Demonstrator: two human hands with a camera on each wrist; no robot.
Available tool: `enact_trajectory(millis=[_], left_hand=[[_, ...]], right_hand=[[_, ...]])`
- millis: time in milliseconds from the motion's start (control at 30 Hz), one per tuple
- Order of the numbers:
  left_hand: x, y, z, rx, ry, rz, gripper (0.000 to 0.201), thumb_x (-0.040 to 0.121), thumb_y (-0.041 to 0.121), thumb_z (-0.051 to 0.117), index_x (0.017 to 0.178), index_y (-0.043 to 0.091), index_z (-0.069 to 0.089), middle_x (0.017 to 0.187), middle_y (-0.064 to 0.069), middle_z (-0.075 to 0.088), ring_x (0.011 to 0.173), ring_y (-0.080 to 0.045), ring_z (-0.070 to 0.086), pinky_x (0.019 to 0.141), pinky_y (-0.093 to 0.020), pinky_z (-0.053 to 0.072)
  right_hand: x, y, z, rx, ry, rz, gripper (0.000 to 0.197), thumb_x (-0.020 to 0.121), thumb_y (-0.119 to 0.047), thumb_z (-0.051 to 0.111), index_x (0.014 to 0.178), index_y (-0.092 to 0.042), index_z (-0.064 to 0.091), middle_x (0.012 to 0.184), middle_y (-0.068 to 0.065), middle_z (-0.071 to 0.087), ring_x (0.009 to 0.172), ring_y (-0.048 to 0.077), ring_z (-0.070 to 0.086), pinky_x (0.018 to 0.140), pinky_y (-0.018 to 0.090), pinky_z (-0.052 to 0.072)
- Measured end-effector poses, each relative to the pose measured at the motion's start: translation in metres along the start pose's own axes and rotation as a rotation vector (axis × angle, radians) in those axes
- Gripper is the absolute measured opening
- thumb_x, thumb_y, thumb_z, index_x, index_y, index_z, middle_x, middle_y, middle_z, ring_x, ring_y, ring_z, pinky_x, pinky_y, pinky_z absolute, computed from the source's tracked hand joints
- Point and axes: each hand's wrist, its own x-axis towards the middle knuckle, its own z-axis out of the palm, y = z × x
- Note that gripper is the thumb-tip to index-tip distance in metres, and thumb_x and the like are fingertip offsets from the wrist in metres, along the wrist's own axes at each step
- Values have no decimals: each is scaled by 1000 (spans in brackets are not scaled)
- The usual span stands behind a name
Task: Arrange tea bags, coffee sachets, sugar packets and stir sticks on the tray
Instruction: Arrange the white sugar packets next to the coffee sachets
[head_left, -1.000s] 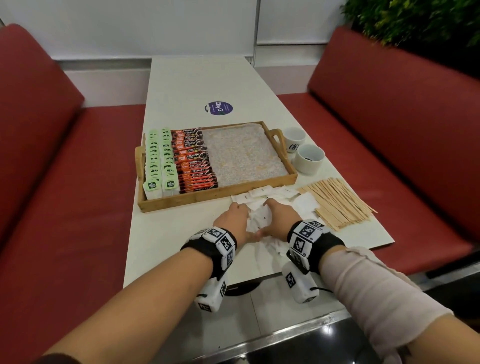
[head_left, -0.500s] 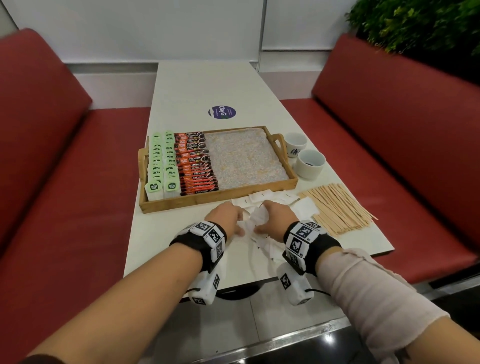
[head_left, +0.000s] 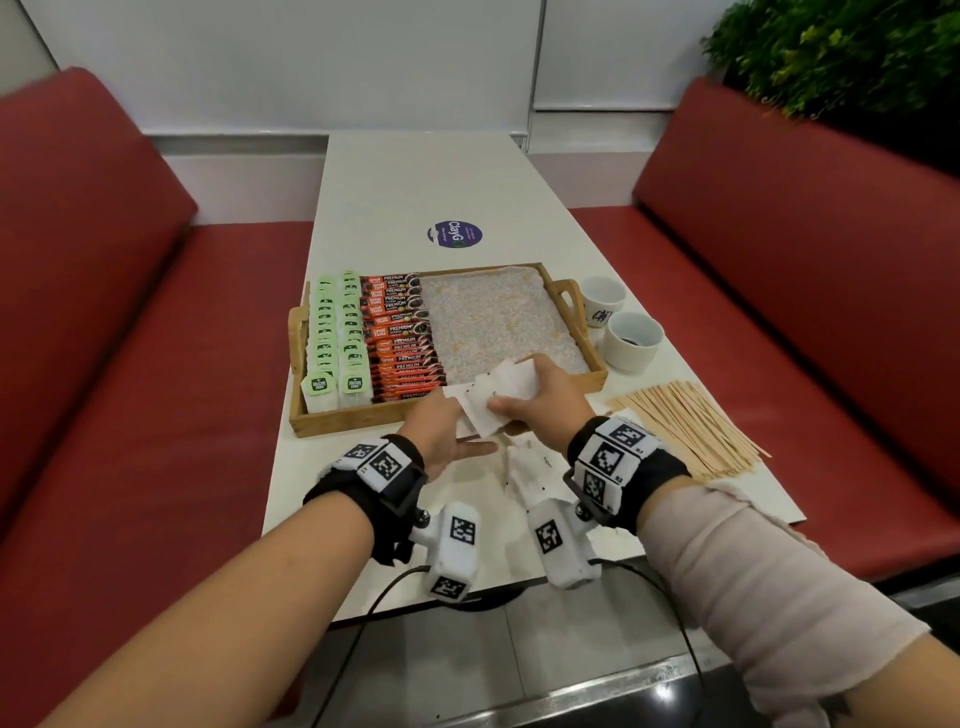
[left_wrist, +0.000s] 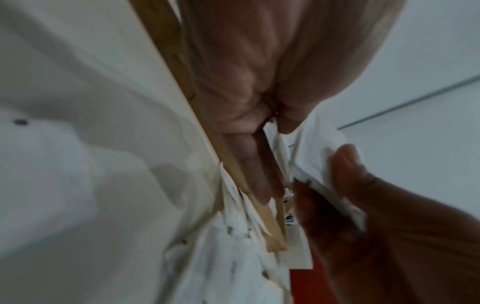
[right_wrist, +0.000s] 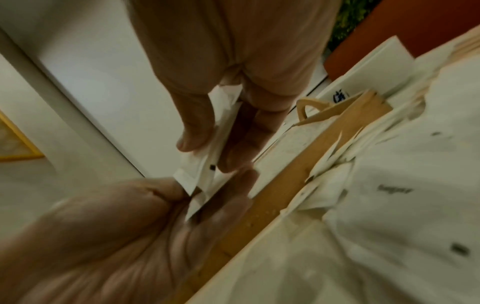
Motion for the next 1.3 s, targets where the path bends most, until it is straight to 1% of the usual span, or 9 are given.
enact_trajectory(millis=[133, 233, 400, 567, 700, 833, 933, 1033, 1300], left_hand=[[-6, 10, 0, -260, -138, -143, 67, 98, 57, 12, 117, 14, 61, 100, -13, 71, 84, -29, 70, 74, -40, 57], [-5, 12, -4, -253, -217, -169, 83, 87, 73, 14, 119, 13, 61, 109, -15, 68, 95, -29, 66, 81, -44, 55], [-6, 10, -6, -220, -140, -163, 32, 94, 30, 53, 116, 7, 62, 115, -16, 64, 95, -25, 65, 75, -37, 59], [-3, 6, -18, -193, -4, -163, 17, 93, 9, 56, 109, 8, 58, 78, -6, 67, 52, -11, 60, 55, -29, 59], [-1, 7, -28, -154, 146, -114, 23, 91, 5, 58, 113, 11, 55, 93, -10, 66, 76, -24, 66, 47, -27, 57], [0, 7, -39, -122, 218, -97, 27, 90, 5, 61, 114, 12, 53, 96, -9, 63, 78, -23, 64, 48, -28, 58], [0, 5, -42, -102, 225, -95, 33, 89, 5, 62, 120, 12, 52, 105, -11, 63, 80, -23, 64, 47, -28, 57], [-1, 2, -44, -89, 214, -100, 35, 89, 6, 62, 122, 13, 52, 109, -12, 63, 82, -24, 65, 48, -27, 57], [-7, -5, -47, -55, 168, -101, 35, 90, 1, 60, 123, 11, 54, 117, -11, 61, 91, -23, 63, 54, -27, 59]], right_hand=[[8, -2, 14, -49, -2, 12, 36, 83, -19, 71, 102, -10, 42, 100, 13, 60, 92, 31, 63, 80, 45, 55], [12, -4, 21, -148, -66, 5, 34, 88, -23, 64, 108, -9, 40, 99, 9, 56, 89, 26, 59, 76, 39, 50], [12, -8, 29, -480, -146, -87, 44, 93, -33, 52, 125, -6, 39, 117, 16, 50, 104, 31, 54, 84, 38, 44], [7, -4, 29, -622, -287, -49, 76, 86, -46, 62, 145, -19, 23, 135, 14, 38, 117, 32, 50, 94, 36, 41], [-1, 6, 36, -517, -280, 18, 80, 75, -45, 75, 137, -15, 34, 132, 8, 47, 113, 25, 54, 93, 38, 47], [-22, 13, 50, -678, -403, 55, 67, 64, -48, 82, 115, -19, 50, 115, 1, 49, 99, 19, 54, 84, 32, 47], [-35, 19, 67, -784, -519, 34, 77, 57, -47, 86, 117, -19, 47, 115, 0, 47, 98, 21, 54, 86, 37, 49], [-43, 23, 79, -917, -551, -30, 83, 60, -40, 86, 124, -13, 41, 120, 5, 46, 106, 26, 54, 86, 41, 49], [-33, 24, 74, -946, -605, -26, 61, 75, -35, 77, 125, -10, 52, 121, 9, 50, 109, 27, 54, 90, 35, 45]])
